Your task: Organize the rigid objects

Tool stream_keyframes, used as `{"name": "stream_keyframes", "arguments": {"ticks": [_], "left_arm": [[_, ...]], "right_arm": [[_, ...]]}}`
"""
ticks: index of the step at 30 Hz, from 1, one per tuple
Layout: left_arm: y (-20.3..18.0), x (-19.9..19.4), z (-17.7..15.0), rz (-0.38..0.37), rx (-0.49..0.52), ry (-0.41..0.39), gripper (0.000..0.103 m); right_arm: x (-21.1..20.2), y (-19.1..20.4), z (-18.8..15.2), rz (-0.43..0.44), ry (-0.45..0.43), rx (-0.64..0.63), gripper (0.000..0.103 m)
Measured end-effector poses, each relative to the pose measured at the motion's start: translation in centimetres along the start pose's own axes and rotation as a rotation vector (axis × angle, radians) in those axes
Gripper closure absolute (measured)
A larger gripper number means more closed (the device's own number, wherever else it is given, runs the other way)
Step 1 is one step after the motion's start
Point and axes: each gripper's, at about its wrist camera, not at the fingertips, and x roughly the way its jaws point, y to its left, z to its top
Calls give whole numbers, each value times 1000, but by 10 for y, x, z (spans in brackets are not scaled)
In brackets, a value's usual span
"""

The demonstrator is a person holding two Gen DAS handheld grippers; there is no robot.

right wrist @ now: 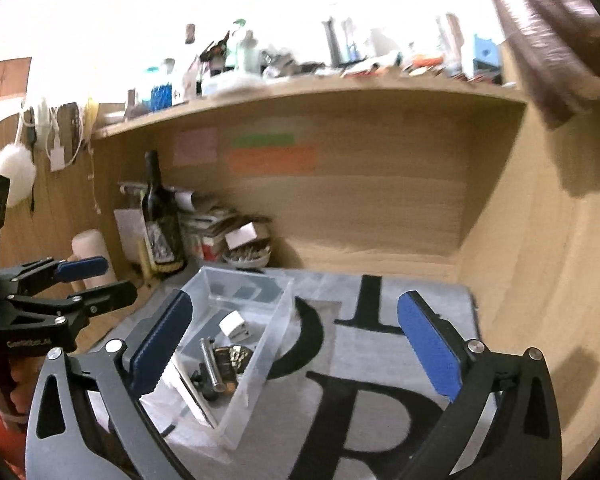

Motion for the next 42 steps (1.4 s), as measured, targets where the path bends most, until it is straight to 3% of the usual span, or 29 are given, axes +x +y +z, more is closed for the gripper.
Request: {"name": "stream_keyframes", "arguments": {"ticks": [5, 10, 42], "left_arm": [[-16, -22, -6, 31, 15, -97, 2], [-29, -35, -14, 54, 24, -153, 1], [-36, -28, -16, 37, 20, -147, 0]], "right_arm": [[-20, -4, -6, -11, -34, 17, 0], [-34, -2, -13, -21, -56, 7, 0], [-41, 2, -18, -32, -66, -8, 0]]}}
